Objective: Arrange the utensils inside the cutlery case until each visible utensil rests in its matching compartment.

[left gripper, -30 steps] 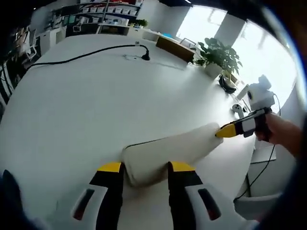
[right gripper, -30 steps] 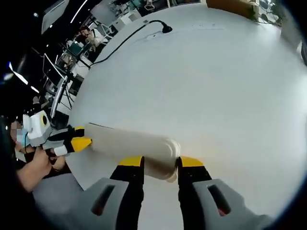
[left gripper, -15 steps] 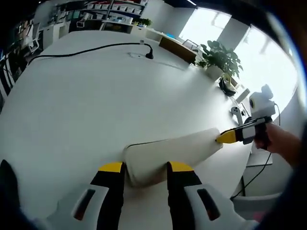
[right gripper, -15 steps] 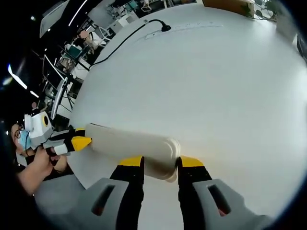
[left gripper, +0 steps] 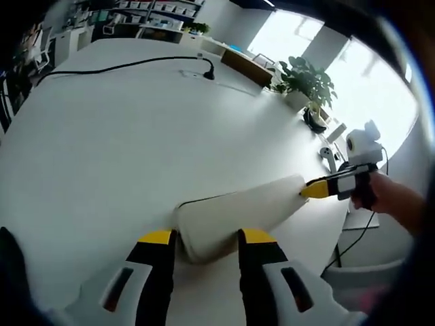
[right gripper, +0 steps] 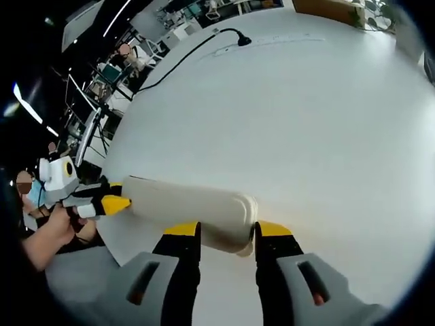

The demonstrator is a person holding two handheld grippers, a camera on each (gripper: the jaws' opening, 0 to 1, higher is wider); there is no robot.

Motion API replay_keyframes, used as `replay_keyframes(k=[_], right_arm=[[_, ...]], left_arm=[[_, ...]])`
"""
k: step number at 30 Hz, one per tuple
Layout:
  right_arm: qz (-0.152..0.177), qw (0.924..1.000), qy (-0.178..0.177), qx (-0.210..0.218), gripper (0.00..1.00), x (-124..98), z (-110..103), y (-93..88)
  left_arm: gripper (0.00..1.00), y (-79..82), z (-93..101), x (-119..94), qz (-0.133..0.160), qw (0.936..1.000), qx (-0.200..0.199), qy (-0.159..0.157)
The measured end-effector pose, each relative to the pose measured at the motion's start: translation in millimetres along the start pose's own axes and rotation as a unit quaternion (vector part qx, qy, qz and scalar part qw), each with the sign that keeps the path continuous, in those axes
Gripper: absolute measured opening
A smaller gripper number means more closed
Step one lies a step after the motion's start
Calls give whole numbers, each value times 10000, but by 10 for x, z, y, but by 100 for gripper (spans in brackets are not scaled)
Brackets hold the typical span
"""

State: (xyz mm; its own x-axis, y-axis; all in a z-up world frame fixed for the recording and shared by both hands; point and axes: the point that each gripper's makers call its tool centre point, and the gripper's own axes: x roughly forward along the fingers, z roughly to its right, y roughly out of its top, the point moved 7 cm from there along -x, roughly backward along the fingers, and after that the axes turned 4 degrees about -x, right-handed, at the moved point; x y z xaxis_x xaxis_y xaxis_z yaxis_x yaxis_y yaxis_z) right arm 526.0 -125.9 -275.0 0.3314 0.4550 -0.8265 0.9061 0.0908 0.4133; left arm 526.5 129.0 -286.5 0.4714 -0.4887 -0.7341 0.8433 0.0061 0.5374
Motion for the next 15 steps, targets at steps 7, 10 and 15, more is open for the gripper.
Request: replay_keyframes(k=[7,10,15], right_arm=[[99,9999,-24,-135,34,-86,29,38],[210,9994,-51,-287,43,-144,58,83],[599,9914,-16,-1167,55,-309,59,213]], left_arm=[[47,-13,32,-89,-65,9977,426,-526],[50,21,10,-174,89,9956,785,-494],[67,5,7,-320,43,9822,1724,-742]])
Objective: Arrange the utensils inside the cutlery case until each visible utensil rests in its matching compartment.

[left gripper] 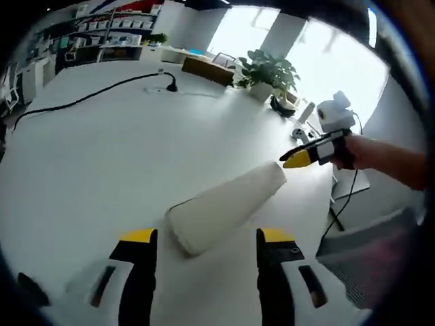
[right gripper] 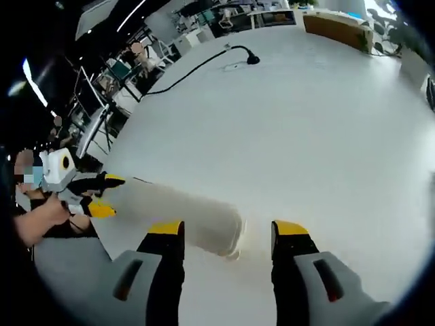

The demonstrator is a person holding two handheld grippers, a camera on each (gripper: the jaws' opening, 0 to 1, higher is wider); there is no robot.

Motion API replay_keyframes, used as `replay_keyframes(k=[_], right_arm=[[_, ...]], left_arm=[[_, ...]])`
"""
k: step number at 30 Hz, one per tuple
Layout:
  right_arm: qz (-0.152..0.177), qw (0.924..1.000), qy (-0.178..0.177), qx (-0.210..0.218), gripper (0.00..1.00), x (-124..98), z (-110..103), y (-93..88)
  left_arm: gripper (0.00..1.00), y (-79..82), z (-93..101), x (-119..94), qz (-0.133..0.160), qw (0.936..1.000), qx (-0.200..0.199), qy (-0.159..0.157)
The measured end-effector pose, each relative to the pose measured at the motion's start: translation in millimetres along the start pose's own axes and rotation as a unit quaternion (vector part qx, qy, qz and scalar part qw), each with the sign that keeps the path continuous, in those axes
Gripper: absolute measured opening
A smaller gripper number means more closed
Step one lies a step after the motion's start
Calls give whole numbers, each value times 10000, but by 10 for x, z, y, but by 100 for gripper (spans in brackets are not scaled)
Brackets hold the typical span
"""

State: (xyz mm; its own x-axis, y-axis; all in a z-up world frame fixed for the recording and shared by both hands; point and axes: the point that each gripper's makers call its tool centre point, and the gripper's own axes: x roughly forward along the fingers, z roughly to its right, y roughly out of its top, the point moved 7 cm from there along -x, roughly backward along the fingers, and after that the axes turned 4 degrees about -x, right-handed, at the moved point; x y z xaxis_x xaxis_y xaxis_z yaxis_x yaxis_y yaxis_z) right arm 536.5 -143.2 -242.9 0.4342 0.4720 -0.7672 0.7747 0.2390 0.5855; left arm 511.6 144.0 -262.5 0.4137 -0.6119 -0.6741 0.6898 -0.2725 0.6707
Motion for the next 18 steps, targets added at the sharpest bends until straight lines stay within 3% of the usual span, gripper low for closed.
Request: replay_keyframes(k=[1,3,4,6,8,9,10,13,15,16,17,18], right_arm=[[-32,9997,-4,-252,58,-25,-1,7],[29,9919,-36,-1271,63,-81,-31,34],[-6,9897,-56,-1433,65,-89,-38,29],[-317,9759,-181,-2153,66,-117,-43,-16],[-676,9607,-335,-2672,66,-112,-8,-56],[-641,9558,-284,-2856,67,-103,-18,-53],[-580,9531,-148,-2965,67,-97,-56,-60],[-587,9409,-33,-3335,66,-114,-87,-46],[-668,9219,-1,-3815,62,-140,-136,-43],[-658,9113,28,-4066,60,-140,-147,-23],[-668,9077,45,-4141,60,-141,-152,-17],[-694,8990,172,-4322,59,-151,-193,-5]], left_arm=[[69,-2,-15,-17,-6,9997,254,21],[72,-16,-27,-70,-100,9959,895,62],[73,-25,-30,-93,-147,9937,1110,97],[72,-19,-24,-141,-88,9926,1199,164],[72,31,-18,-173,183,9924,1209,121],[72,60,-34,-171,417,9902,1331,105],[72,58,-52,-166,466,9886,1428,135],[72,11,-74,-159,121,9850,1711,178],[71,24,-65,-155,31,9801,1974,195],[70,42,-45,-146,7,9743,2246,161],[70,51,-30,-145,-25,9713,2376,120],[69,67,-12,-139,-4,9683,2499,25]])
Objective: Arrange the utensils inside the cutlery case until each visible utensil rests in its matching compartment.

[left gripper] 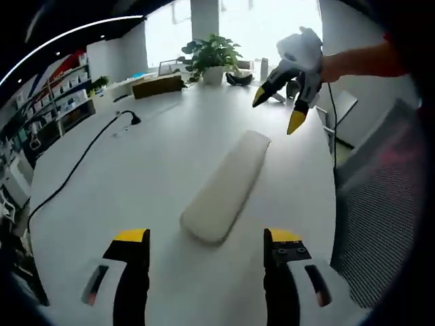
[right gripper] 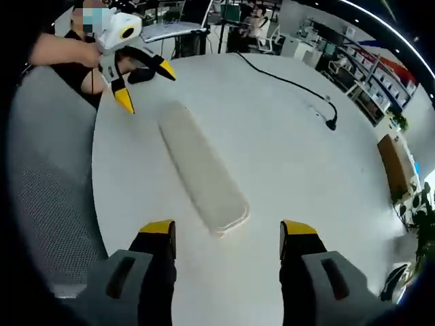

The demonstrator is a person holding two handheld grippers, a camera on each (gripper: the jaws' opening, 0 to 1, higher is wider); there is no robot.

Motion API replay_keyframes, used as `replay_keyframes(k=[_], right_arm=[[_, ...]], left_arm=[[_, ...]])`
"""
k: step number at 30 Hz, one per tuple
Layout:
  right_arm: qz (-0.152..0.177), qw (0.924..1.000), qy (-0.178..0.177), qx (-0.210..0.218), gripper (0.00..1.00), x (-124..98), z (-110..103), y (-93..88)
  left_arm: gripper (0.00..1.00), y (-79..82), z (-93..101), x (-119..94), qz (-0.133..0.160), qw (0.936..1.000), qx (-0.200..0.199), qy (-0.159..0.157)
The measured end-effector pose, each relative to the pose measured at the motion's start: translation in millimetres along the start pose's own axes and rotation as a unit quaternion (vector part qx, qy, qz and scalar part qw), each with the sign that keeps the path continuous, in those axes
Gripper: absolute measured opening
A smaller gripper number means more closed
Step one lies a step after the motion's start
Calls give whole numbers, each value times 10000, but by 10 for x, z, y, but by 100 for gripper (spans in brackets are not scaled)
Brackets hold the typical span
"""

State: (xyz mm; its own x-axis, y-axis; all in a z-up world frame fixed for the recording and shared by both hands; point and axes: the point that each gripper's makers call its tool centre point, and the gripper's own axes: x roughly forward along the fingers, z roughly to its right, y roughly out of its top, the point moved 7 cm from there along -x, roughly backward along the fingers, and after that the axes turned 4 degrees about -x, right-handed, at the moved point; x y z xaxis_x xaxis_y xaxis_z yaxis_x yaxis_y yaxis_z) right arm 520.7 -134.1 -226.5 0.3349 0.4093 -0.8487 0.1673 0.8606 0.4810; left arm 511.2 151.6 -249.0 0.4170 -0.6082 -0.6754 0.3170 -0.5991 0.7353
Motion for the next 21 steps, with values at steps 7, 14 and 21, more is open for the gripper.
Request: replay_keyframes(k=[7,14,21], right_arm=[[-84,9939,741,-809,54,-70,61,140],[-207,9907,706,-1142,54,-115,338,270],[-229,9953,576,-750,54,168,261,258]], left_arm=[[62,63,-40,33,-368,9985,253,-329],[63,137,-98,141,-453,9967,558,-382],[58,76,-87,317,-633,9939,868,-249]])
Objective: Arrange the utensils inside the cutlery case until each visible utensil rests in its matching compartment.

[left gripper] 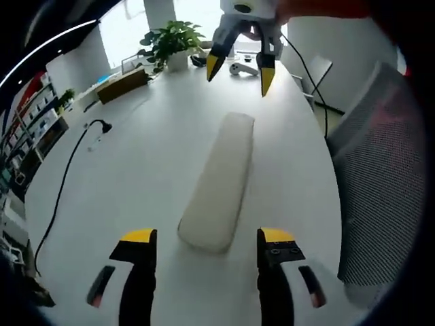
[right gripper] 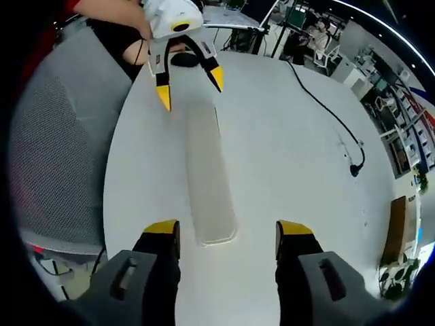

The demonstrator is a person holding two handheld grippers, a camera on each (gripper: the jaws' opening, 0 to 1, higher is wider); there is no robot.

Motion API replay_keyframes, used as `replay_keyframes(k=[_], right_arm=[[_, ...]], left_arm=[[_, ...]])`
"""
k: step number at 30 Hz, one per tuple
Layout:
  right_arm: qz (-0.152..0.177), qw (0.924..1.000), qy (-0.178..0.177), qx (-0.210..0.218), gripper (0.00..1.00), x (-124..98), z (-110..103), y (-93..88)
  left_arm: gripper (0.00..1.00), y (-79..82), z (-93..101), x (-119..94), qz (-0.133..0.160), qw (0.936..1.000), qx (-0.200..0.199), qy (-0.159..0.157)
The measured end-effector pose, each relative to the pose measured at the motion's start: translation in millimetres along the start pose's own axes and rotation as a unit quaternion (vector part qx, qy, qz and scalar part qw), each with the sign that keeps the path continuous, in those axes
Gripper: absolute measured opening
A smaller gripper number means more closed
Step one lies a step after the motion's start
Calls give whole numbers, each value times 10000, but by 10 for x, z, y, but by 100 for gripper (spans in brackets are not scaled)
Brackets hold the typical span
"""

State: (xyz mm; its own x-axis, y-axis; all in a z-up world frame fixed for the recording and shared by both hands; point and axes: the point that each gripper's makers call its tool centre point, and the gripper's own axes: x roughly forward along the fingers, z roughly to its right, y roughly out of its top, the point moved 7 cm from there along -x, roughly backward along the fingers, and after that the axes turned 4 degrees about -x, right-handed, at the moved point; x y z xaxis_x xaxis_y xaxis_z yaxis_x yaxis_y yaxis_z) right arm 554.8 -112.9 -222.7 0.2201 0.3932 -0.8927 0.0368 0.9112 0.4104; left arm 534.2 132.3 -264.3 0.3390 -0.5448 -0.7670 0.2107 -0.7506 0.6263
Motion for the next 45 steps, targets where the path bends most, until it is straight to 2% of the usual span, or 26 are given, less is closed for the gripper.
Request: replay_keyframes(k=[1,2,4,5,6,9,12,17,20,23,26,29,32,35,38,41,45], right_arm=[[76,9994,128,324,56,82,-72,54],[176,9989,232,356,58,118,-114,93],[154,9995,213,145,61,194,-107,89],[-59,9999,132,-57,61,202,-99,63],[-114,9998,98,-89,60,214,-100,51],[-167,9997,54,-185,60,248,-128,25],[-179,9996,-24,-206,58,298,-155,11],[-298,9990,117,-326,56,405,-222,-25],[-442,9983,38,-385,54,433,-174,-41],[-275,9995,132,-67,51,452,-144,-28],[-355,9993,125,-75,51,476,-108,-65],[-353,9992,194,-41,49,493,-130,-73],[-441,9986,239,-189,49,525,-154,-85],[-433,9985,288,-180,46,539,-170,-80],[-487,9982,293,-184,38,542,-170,-88],[-503,9982,256,-200,37,539,-165,-91],[-565,9974,420,-180,37,520,-179,-87]], left_arm=[[58,-4,-7,25,4,10000,21,29],[59,-21,-8,60,-46,9999,-107,-43],[63,-36,7,88,-158,9994,-259,-155],[62,-29,1,91,-96,9998,-161,-106],[62,-14,-11,93,-55,10000,15,-56],[62,13,-23,133,-131,9998,22,-111],[62,14,-8,200,-286,9992,274,-30],[62,32,43,283,-291,9985,437,-126],[61,26,37,312,-308,9985,437,-105],[59,23,16,335,-384,9983,434,-87],[49,-5,0,342,-533,9969,575,-28],[51,-11,21,337,-455,9981,388,-150],[51,-31,6,338,-513,9979,377,-111],[51,-25,13,343,-451,9983,306,-181],[49,-26,4,353,-467,9982,311,-194],[48,-21,2,349,-490,9982,214,-265],[45,-11,-1,339,-476,9980,252,-325]])
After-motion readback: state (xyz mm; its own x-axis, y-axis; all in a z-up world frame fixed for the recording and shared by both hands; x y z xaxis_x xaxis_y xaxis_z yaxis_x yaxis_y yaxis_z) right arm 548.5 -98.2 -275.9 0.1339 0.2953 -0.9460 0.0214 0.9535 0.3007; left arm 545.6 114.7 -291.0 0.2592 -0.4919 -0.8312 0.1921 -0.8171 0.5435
